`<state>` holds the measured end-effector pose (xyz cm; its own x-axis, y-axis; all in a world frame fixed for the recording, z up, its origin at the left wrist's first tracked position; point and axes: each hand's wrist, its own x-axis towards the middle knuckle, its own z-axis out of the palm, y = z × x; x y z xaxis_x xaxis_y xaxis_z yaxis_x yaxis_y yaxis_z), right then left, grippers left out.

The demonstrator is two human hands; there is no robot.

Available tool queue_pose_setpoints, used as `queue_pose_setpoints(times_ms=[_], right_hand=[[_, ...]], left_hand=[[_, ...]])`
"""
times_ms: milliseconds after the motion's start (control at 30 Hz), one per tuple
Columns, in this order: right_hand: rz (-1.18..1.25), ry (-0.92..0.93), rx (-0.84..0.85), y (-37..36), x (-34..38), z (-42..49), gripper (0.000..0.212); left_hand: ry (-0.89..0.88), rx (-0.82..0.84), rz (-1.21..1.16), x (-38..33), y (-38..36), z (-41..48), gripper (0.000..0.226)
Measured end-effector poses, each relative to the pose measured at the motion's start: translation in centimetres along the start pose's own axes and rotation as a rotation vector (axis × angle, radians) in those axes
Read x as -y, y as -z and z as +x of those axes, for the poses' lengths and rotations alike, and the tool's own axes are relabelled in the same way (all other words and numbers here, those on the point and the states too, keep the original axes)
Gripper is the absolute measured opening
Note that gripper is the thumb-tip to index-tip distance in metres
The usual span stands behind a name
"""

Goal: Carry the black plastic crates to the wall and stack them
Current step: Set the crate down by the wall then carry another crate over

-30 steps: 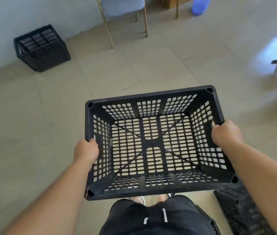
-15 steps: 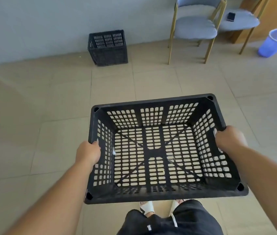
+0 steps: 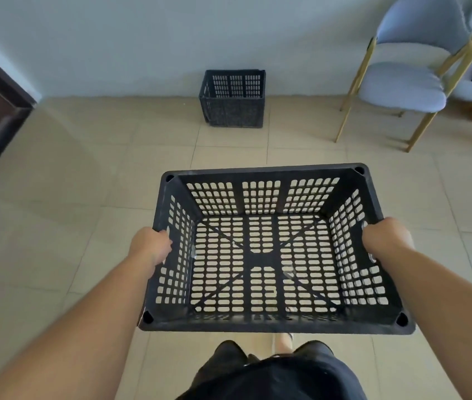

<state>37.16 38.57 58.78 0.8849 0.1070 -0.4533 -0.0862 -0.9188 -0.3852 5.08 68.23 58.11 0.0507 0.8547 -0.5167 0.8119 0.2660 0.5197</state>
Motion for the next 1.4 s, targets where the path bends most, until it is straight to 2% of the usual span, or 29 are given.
queue_pose_setpoints(times_ms=[300, 400, 767, 900, 1033, 1200, 1400], right_hand=[[-0.016, 0.053, 0.026, -1.0, 14.4, 8.3, 0.028], [-0.022, 0.039, 0.043, -2.3, 19.4, 10.7, 0.026], [0.046, -0.018, -0.003, -5.5, 37.5, 17.8, 0.020], [0.073, -0.027, -0.031, -5.9, 42.4, 21.9, 0.021], [0.111, -0.051, -0.036, -6.1, 47.2, 27.8, 0.018], [0.141, -0.066, -0.003, -5.7, 53.2, 35.9, 0.018], [0.120, -0.081, -0.004, -5.1, 60.6, 43.9, 0.026]], left_hand=[[0.072, -0.019, -0.108, -7.7, 2.2, 10.3, 0.018], [0.091, 0.011, -0.127, -10.1, 3.0, 15.3, 0.025], [0.016, 0.082, -0.141, -25.5, 8.3, 33.3, 0.026], [-0.013, 0.083, -0.098, -31.3, 8.5, 38.8, 0.035], [-0.064, 0.061, -0.065, -37.7, 7.4, 44.9, 0.032], [-0.045, 0.027, -0.046, -45.0, 5.5, 50.8, 0.027], [-0.048, 0.026, -0.081, -52.2, 4.2, 56.5, 0.022]])
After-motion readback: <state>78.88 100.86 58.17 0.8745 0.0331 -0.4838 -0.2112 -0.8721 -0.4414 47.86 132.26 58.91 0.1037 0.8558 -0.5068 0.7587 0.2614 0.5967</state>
